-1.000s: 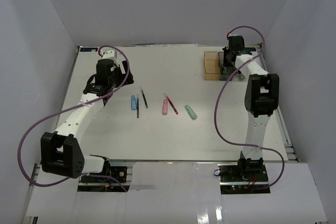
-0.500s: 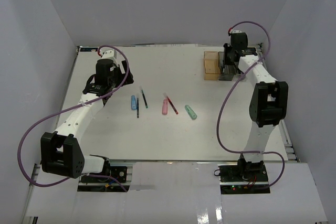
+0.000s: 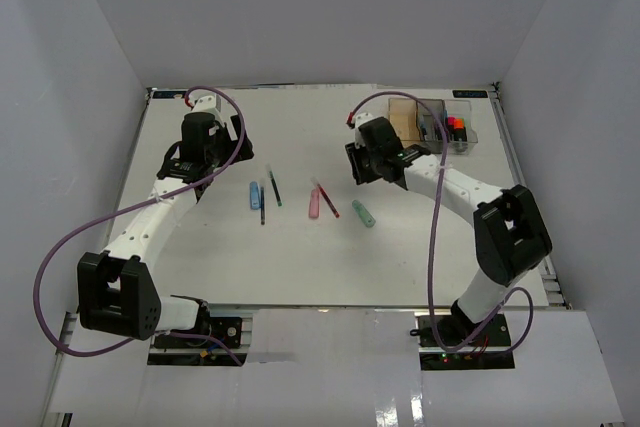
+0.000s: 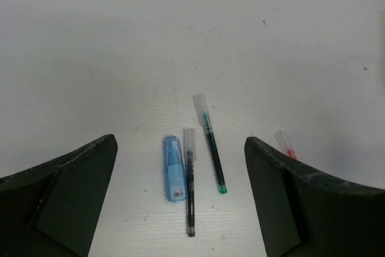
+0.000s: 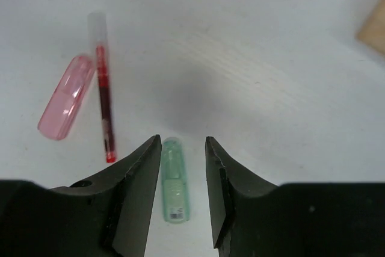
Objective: Sort the stationery into containers
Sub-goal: Pick up the pen from the center of the board.
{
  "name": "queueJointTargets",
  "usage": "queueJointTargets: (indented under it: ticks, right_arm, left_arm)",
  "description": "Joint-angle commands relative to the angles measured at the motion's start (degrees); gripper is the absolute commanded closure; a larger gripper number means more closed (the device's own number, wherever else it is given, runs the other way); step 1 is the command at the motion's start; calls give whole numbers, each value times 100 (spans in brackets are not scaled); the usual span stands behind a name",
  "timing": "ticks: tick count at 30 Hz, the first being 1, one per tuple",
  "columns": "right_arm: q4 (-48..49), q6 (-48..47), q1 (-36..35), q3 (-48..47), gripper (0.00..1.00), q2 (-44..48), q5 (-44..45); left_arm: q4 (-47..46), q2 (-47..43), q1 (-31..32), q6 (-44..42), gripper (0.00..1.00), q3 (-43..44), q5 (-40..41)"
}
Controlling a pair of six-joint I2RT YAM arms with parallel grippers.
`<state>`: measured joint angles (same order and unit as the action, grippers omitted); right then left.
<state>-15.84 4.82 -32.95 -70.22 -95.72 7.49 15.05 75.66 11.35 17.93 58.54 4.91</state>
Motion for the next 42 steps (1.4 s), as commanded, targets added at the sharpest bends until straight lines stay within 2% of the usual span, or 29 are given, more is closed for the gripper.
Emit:
queueJointTargets:
  ticks: [1,9,23,28,29,32,38,42]
  right_arm:
    - [450,283,-404,175,58,-77,-63]
    - [485,283,-1037,-106,57,-1000,-124]
    - [511,265,-1240,-440,59,-1695,-72]
    - [380,274,-1232,-475,65,-1774,313]
    - [336,291,-1231,-484,71,-1757,393]
    - [292,204,-1214,-458,80,-1599,648]
    - [-7,-182,-863,-721,85,-1020,1018]
    - [-7,-350,-13,-800,85,-545,1053]
  left_arm:
    - [24,-165,-37,8,2,61,1]
    - [24,-157,-46,0,2,52,2]
    - [24,-148,-81,-9,2,61,1]
    - [16,-139,-90,-9,2,61,-7]
    - [24,-130,-98,-9,2,52,-7]
    - [24,-139,-98,-9,2,61,-7]
    - [25,-121,-98,-9,2,61,-7]
    - [33,-121,-107,-9,2,61,-16]
